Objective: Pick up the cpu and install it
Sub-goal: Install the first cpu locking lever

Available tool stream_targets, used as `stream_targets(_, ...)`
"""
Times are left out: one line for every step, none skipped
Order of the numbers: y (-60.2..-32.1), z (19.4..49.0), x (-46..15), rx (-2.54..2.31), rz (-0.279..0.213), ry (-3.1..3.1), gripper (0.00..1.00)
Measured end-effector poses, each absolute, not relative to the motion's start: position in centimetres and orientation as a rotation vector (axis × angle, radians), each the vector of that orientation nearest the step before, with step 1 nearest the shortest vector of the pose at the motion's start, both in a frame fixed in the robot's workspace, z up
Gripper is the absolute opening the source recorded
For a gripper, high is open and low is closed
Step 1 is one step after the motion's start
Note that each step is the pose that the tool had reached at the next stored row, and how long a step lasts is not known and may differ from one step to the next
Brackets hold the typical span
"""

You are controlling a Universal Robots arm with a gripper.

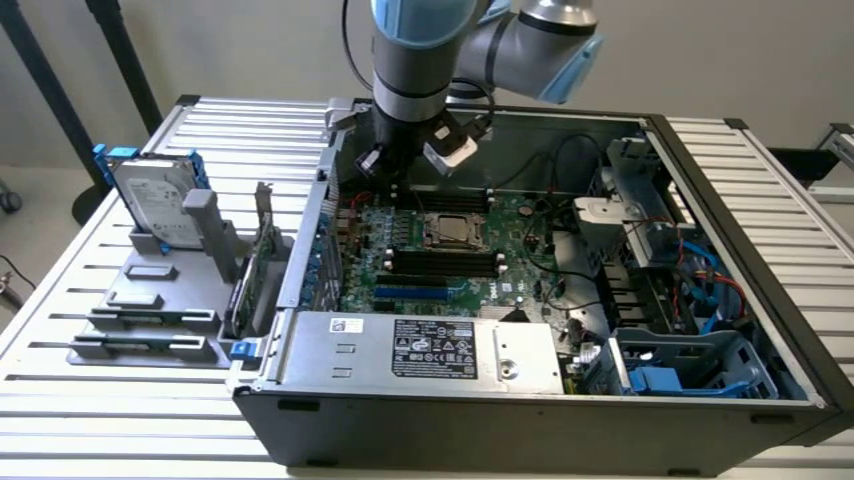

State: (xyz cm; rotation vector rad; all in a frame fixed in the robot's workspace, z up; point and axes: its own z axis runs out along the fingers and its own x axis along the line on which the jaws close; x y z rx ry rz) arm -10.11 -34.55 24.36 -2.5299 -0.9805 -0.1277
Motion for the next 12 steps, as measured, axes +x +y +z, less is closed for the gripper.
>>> stream_targets(-34.5, 24.4, -10.0, -2.531, -0.128, -0.979, 0.11)
stream_targets(-34.4, 24.4, -9.8, -2.531, -0.129, -0.977, 0.11)
stream_targets(-34.3, 24.4, -9.6, -2.532, -0.13, -0.976, 0.11)
stream_targets(-34.3, 24.4, -9.5, -2.533, -0.13, -0.974, 0.11)
stream_targets(-34.2, 24.4, -9.3, -2.534, -0.131, -0.973, 0.11)
stream_targets(-34.1, 24.4, -9.1, -2.534, -0.132, -0.971, 0.11)
stream_targets(-33.9, 24.4, -9.0, -2.535, -0.133, -0.97, 0.11)
stream_targets(-33.8, 24.4, -8.8, -2.536, -0.134, -0.969, 0.11)
stream_targets(-33.7, 24.4, -8.6, -2.537, -0.135, -0.968, 0.11)
stream_targets(-33.6, 24.4, -8.4, -2.538, -0.136, -0.968, 0.11)
stream_targets(-33.4, 24.4, -8.3, -2.54, -0.136, -0.967, 0.11)
stream_targets(-33.3, 24.4, -8.2, -2.543, -0.136, -0.965, 0.11)
